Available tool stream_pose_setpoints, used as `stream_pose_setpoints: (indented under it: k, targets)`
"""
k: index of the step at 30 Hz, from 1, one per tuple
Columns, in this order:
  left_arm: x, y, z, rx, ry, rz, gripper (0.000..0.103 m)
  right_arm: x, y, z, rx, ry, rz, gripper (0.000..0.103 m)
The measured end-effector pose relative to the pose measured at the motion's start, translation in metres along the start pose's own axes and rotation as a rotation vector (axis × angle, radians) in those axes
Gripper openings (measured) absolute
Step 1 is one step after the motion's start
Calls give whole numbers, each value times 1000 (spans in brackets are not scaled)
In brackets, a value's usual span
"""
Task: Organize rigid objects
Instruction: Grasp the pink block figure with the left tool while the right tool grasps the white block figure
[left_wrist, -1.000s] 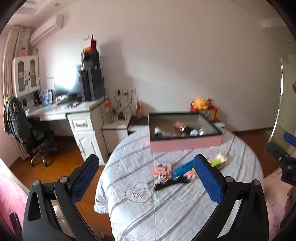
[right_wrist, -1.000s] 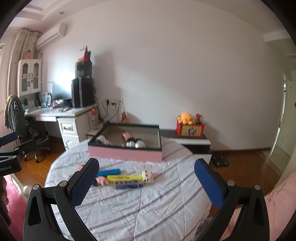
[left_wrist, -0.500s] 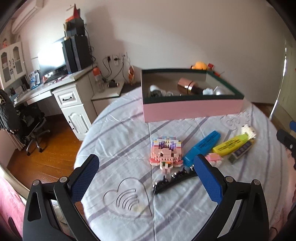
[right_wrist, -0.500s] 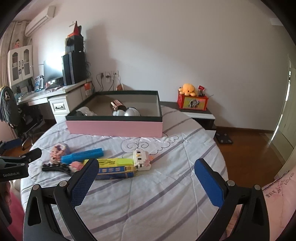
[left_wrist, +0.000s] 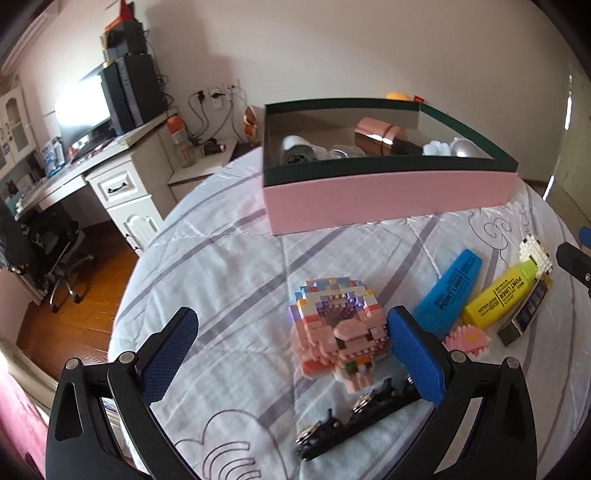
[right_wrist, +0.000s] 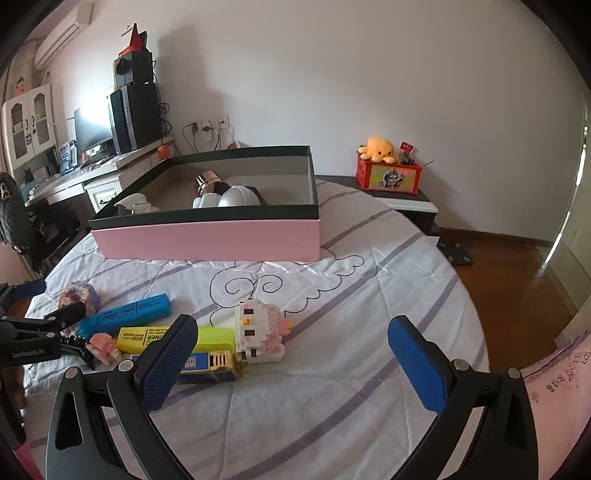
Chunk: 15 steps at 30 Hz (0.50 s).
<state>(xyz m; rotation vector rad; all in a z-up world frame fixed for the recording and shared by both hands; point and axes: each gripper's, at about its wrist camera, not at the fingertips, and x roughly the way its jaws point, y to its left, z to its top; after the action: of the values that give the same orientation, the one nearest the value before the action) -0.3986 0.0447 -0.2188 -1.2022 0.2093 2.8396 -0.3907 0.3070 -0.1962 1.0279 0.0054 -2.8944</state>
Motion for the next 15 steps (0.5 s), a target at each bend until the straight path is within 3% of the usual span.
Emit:
stream_pose_setpoints:
  k: [3,6,8,11,15]
  targets:
    - [7,-1,2,3,29,-29,103,4,2,4,-5,6,6,103]
    - [9,0,1,3,41,-79,91,8,4,6,-16,20,5,103]
    - [11,-1,1,3,51,-106,68,11,5,6,-22,33,0,103]
    - [9,0,1,3,43,-131,49,16,8,6,-33,59,-4,103]
    - [5,0,-2,14,31,-136,47,23,10,6,-50,94,-4,103]
